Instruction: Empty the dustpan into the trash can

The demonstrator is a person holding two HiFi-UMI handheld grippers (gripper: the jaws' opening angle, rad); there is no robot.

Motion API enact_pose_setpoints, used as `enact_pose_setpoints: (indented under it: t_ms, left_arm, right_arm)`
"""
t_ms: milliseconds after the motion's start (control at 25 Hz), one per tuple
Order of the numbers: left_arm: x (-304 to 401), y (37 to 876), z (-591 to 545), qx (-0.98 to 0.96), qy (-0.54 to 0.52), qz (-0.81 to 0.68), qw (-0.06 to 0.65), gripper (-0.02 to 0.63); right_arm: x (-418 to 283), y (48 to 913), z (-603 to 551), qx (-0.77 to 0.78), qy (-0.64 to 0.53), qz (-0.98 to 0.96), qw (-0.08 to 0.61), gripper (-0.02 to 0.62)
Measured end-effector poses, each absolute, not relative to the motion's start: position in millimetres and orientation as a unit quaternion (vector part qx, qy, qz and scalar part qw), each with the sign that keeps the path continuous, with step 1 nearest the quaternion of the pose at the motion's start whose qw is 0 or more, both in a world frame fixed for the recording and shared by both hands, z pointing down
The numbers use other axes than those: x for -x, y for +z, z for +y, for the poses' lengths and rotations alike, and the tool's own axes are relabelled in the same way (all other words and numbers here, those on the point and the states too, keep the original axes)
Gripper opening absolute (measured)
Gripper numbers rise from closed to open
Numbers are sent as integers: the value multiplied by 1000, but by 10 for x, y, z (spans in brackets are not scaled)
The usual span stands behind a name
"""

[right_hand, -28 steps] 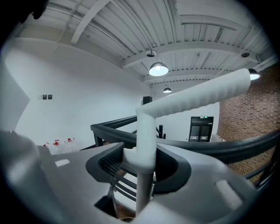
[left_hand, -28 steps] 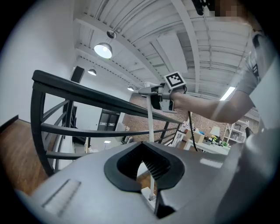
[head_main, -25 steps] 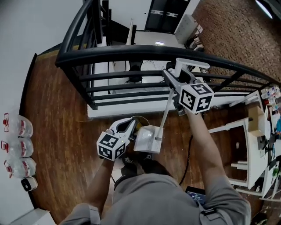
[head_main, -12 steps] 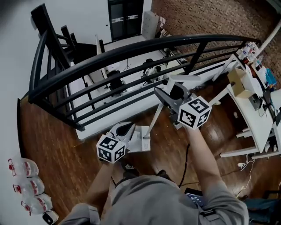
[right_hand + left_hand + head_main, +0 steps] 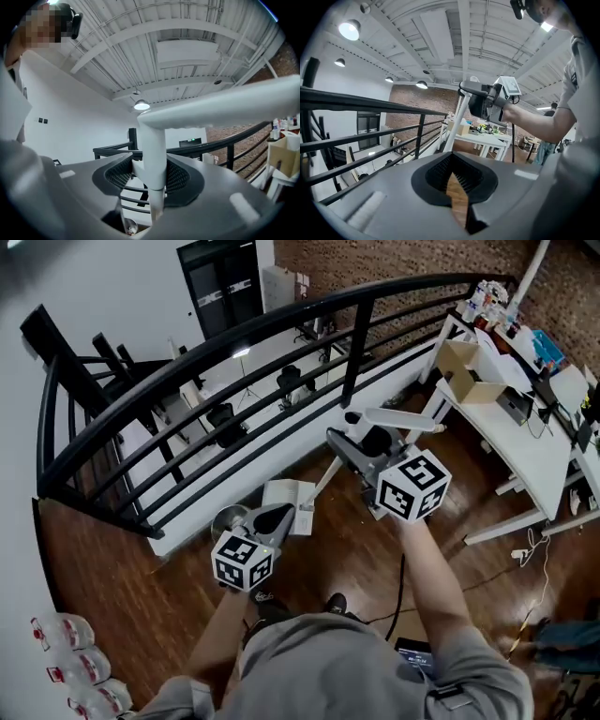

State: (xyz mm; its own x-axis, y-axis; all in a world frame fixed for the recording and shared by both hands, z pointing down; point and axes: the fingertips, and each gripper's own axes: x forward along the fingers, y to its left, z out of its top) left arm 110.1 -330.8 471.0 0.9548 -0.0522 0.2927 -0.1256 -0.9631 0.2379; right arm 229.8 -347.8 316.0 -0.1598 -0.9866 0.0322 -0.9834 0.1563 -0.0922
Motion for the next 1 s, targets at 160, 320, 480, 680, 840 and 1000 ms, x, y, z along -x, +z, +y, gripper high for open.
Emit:
enact_pose_setpoints:
  t_ms: [160,320,480,680,840,1000]
  left_arm:
    - [-1412,4697,-3041,-981,151,-18,122,6]
    - [-1659,4772,-2840,-980,161,10,119,6]
    - [-1823,4881,-2649,-977,172,31,122,6]
    - [-1989,5032,-2421,-972,187,53,133,6]
    - [-2068,5227,-2219,-965,206,70,146,6]
    - [-2096,5410,-2002,-958,227,85,154,6]
  right_arm:
    - [-2713,3228,-3166,686,-45,726,4,186]
    - [-3076,3470,-2878,723,-45,690,-15,184]
    - [-3417,3918,-2538,757,-66,649,-30,184]
    - [-3784,4576,-2098,790,-96,604,-40,184]
    - [-3986,5057,-1757,808,-122,575,-35,184]
    - [-4097,5445,-1484,818,-143,556,-25,184]
